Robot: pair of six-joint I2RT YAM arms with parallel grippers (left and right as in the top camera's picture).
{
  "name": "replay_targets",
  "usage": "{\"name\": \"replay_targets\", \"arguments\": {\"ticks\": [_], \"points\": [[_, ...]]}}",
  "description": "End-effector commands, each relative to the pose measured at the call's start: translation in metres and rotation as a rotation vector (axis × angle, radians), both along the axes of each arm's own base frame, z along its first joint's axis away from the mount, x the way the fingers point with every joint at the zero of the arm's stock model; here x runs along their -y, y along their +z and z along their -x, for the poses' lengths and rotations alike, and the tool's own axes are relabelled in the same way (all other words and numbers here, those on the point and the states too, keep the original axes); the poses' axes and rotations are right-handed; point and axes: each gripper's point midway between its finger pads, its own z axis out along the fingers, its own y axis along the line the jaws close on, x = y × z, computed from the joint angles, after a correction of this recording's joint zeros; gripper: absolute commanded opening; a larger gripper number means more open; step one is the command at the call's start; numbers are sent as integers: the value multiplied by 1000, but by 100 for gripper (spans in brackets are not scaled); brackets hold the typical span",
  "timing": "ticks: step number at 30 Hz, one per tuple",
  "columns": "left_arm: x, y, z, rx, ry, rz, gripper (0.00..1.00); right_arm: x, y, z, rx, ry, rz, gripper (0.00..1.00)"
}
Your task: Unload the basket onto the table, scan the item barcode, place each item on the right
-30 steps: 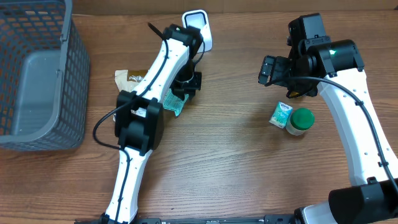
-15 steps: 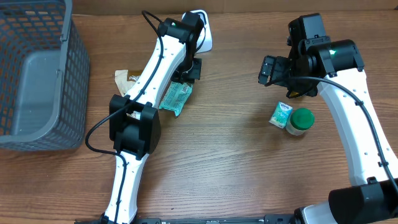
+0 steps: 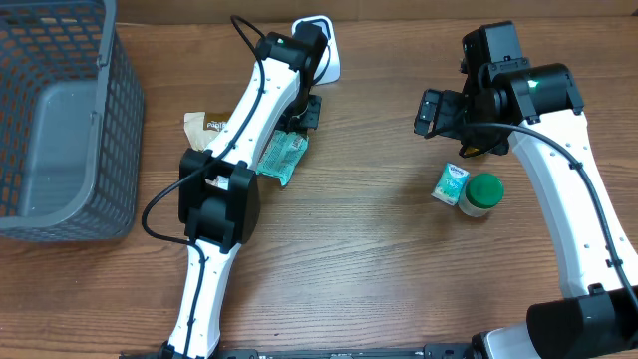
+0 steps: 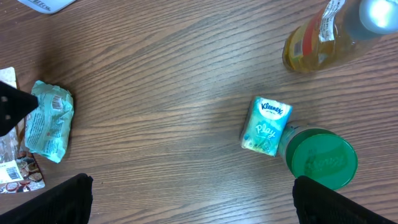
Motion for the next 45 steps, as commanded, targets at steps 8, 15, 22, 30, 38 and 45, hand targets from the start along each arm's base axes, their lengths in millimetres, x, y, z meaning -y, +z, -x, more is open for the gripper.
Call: {"name": "replay_targets", "arguments": {"ticks": [8,15,22,30,38,45], "points": [[-6,-33,-5,-23,-31,-32,22,-1,7,0,23,7,-5,100],[-8,-33,-7,-18,-26,-30,23,-1,7,0,23,7,-5,100],[-10,-36,-3,-33,-26,-36,25,-1,7,0,23,7,-5,100],[-18,-62,6,-62,-24,-69,27,-1,7,0,23,7,-5,100],[-23,-97,21,-99,-24,-75,42,-1,7,0,23,7,-5,100],[-16,-97,26,-130,-57,-22,49,-1,7,0,23,7,-5,100]]}}
